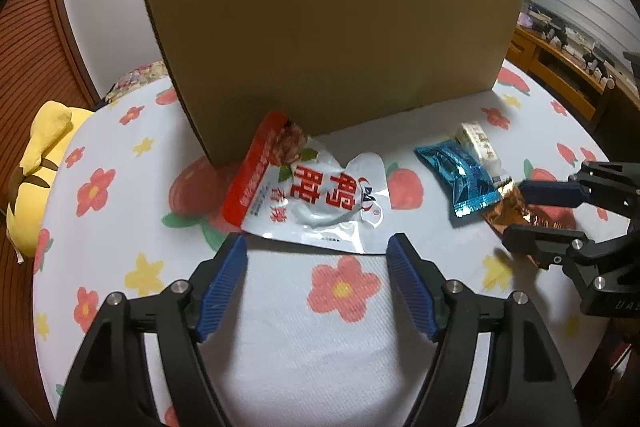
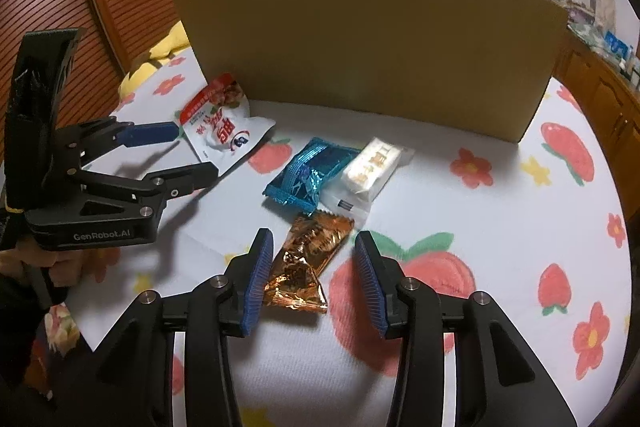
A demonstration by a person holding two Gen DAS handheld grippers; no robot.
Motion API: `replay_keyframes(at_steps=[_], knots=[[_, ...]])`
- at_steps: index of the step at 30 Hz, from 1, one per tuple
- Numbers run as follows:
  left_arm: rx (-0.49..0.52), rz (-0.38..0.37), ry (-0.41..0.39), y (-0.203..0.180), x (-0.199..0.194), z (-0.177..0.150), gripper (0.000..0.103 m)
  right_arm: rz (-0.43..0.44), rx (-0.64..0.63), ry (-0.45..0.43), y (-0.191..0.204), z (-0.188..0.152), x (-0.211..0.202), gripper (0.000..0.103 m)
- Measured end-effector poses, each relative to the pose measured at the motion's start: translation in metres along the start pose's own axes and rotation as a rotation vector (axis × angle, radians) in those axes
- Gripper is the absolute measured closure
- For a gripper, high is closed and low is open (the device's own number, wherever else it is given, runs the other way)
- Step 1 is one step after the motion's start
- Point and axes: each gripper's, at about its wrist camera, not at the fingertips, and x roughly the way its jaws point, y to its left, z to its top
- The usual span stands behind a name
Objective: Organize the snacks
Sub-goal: 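Grasp the red-and-white duck-gizzard pack with the left gripper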
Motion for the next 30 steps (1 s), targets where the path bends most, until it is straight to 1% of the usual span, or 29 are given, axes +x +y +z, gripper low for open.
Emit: replay_keyframes(at_steps=[9, 11, 14, 18, 26, 27, 30], knots=[[-0.021, -0.020, 0.011, 0.003, 0.003, 0.000, 0.022, -0.031, -0.043, -0.023, 0.005, -0.005, 0.002, 0.058], [-0.021, -0.007, 0.013, 0.004, 0.003, 0.000, 0.016, -0.054, -0.068, -0.025, 0.009, -0.007, 0.002, 0.058], [-0.019, 0.009, 0.015, 0.004, 0.004, 0.000, 0.012, -0.067, -0.078, -0.026, 0.010, -0.007, 0.002, 0.058], [-0.043, -0.006, 0.035, 0.008, 0.005, 0.001, 0.011, -0.070, -0.082, -0.027, 0.010, -0.007, 0.002, 0.058], [-0.036, -0.012, 0.055, 0.010, 0.003, -0.002, 0.010, -0.071, -0.082, -0.027, 0.010, -0.007, 0.002, 0.058], [-0.032, -0.015, 0.055, 0.010, 0.002, -0.002, 0.010, -0.071, -0.083, -0.027, 0.010, -0.007, 0.002, 0.058], [-0.034, -0.032, 0.020, 0.012, -0.009, 0.000, 0.011, -0.072, -0.084, -0.027, 0.010, -0.007, 0.002, 0.058]])
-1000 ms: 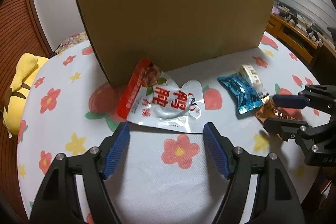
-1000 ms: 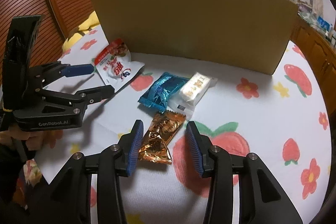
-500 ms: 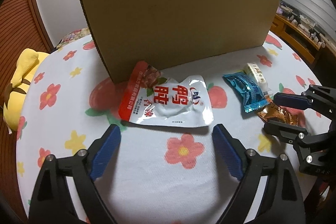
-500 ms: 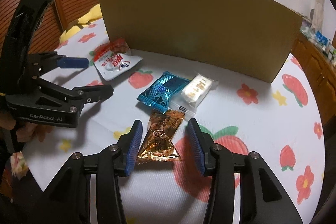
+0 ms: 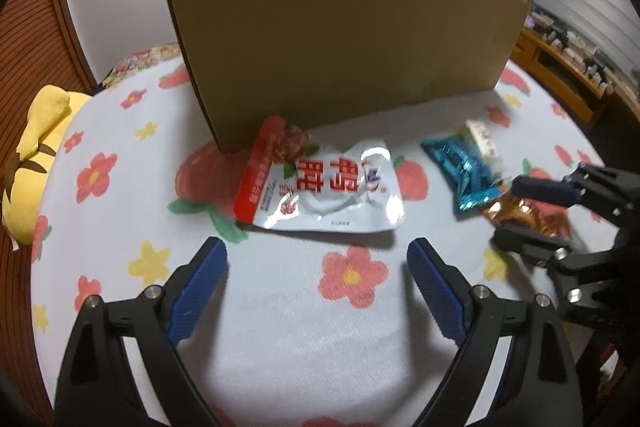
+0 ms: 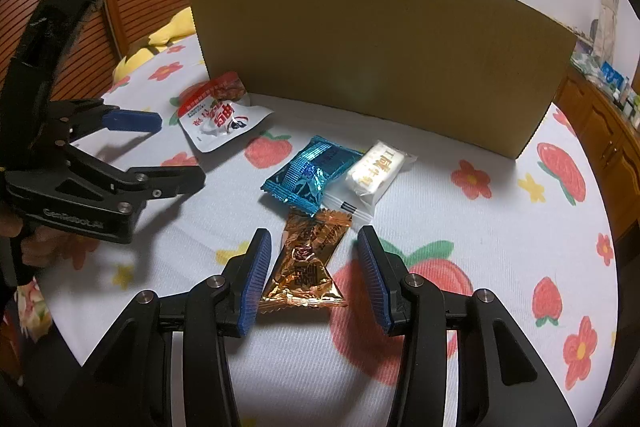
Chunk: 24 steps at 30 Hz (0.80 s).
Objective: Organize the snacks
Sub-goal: 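Grasp the red-and-white duck-gizzard pack with the left gripper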
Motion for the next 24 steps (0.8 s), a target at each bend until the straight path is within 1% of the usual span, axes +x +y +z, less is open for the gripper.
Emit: replay_keyframes(at_steps=[2, 4, 8, 11, 15, 17, 21, 24], knots=[[-0.005, -0.016, -0.029, 0.002, -0.009, 0.004, 0.011, -0.005, -0.005, 0.001, 0.002, 0.001, 0.001, 0.057], [-0.004, -0.017, -0.049, 0.004, -0.016, 0.011, 0.011, -0.006, -0.005, 0.000, 0.002, 0.001, 0.001, 0.057], [0.019, -0.014, -0.046, 0.003, -0.011, 0.026, 0.011, -0.004, -0.004, -0.001, 0.005, 0.003, 0.005, 0.057], [0.029, -0.016, -0.028, 0.003, -0.001, 0.036, 0.011, -0.005, -0.005, -0.002, 0.005, 0.004, 0.005, 0.057], [0.055, 0.008, 0.003, -0.001, 0.017, 0.044, 0.011, -0.005, -0.006, -0.002, 0.005, 0.003, 0.005, 0.057], [0.057, 0.015, 0.021, -0.001, 0.024, 0.046, 0.011, -0.005, -0.006, -0.002, 0.004, 0.004, 0.006, 0.057], [0.054, -0.003, 0.051, 0.000, 0.033, 0.047, 0.011, -0.005, -0.006, -0.002, 0.005, 0.003, 0.006, 0.057], [0.059, 0.010, 0.079, 0.000, 0.042, 0.045, 0.010, -0.006, -0.006, -0.002, 0.005, 0.003, 0.006, 0.057]])
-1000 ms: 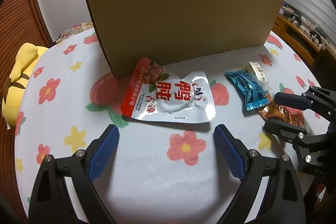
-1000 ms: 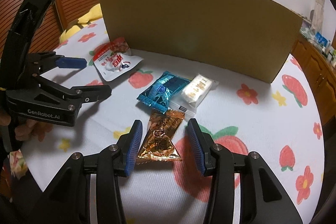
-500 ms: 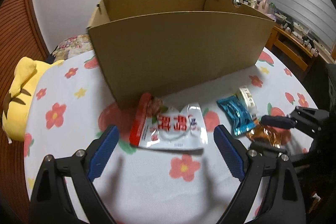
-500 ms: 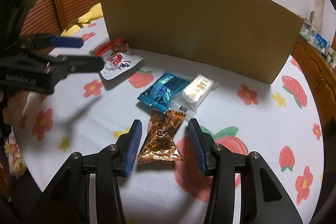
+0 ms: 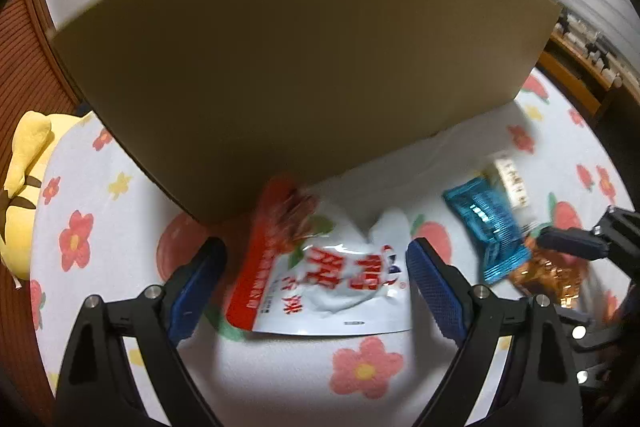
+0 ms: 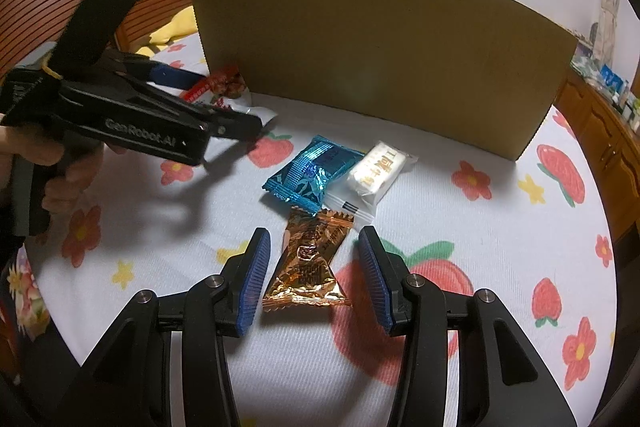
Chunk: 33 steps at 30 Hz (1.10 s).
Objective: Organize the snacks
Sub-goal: 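Grasp the red-and-white duck-gizzard pack with the left gripper, then lift the duck-gizzard pack with the left gripper while the right gripper grasps the gold foil candy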
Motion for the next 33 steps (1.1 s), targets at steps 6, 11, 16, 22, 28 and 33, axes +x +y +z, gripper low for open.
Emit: replay_keyframes(at_steps=[6, 11, 16, 22, 28, 33], knots=[[-0.004, -0.031, -0.021, 0.000, -0.004, -0.005, 0.016, 0.000, 0.000, 0.000, 0.000, 0.001, 0.001, 0.056], [-0.024, -0.048, -0.086, 0.002, -0.023, -0.015, 0.054, 0.000, 0.000, -0.001, 0.000, 0.002, 0.001, 0.056], [-0.029, -0.055, -0.120, 0.004, -0.039, -0.026, 0.085, -0.001, -0.001, -0.001, 0.000, 0.001, 0.001, 0.056], [-0.036, -0.076, -0.168, 0.008, -0.056, -0.030, 0.096, -0.001, -0.001, -0.001, 0.000, 0.001, 0.001, 0.056], [-0.029, -0.070, -0.208, -0.005, -0.065, -0.034, 0.100, 0.003, -0.001, -0.001, -0.001, 0.002, 0.001, 0.055], [-0.044, -0.084, -0.235, -0.008, -0.075, -0.036, 0.100, 0.005, 0.001, -0.004, -0.003, 0.002, 0.001, 0.057]])
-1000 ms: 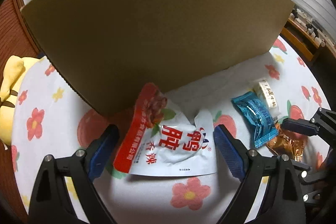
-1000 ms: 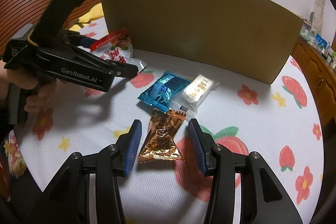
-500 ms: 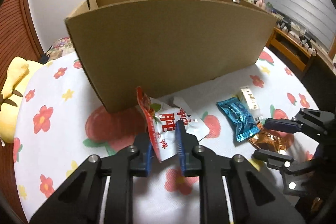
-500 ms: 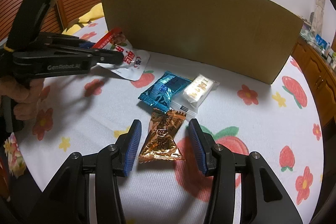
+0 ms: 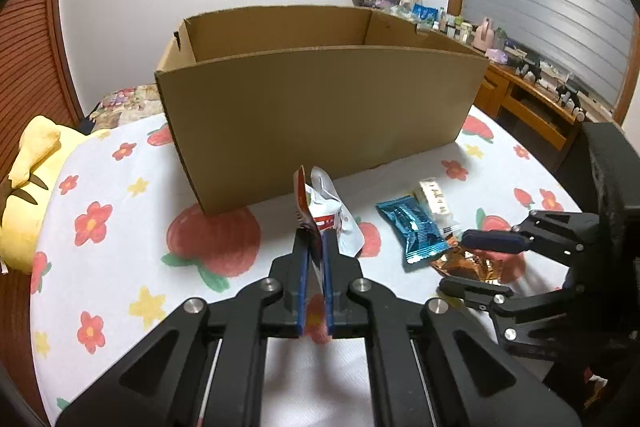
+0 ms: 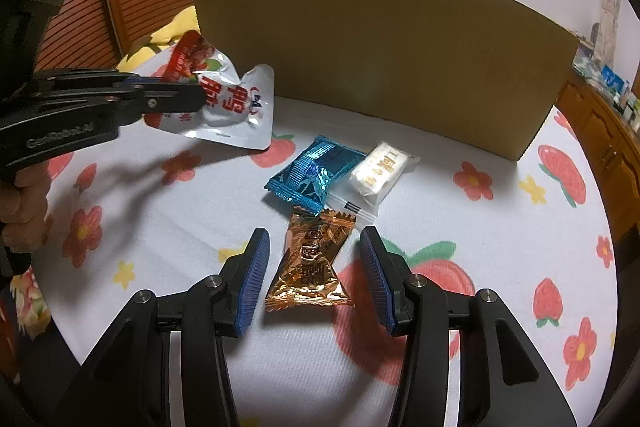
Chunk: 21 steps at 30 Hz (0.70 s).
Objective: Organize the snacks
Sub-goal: 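Lift the duck-gizzard pack with the left gripper while the right gripper grasps the gold foil candy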
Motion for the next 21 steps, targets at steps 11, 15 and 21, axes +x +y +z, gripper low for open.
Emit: replay_keyframes(at_steps=[11, 15, 21], knots=[[-0.014, -0.014, -0.056, -0.002, -0.025, 0.003, 0.100, 0.033, 0.019, -0.075, -0.006, -0.001, -0.015, 0.081], [-0.006, -0.008, -0.089, -0.005, -0.038, 0.011, 0.100, 0.020, 0.021, -0.092, -0.013, 0.000, -0.020, 0.081], [0.016, -0.009, -0.145, -0.013, -0.062, 0.030, 0.100, 0.020, 0.048, -0.139, -0.019, 0.000, -0.044, 0.081]])
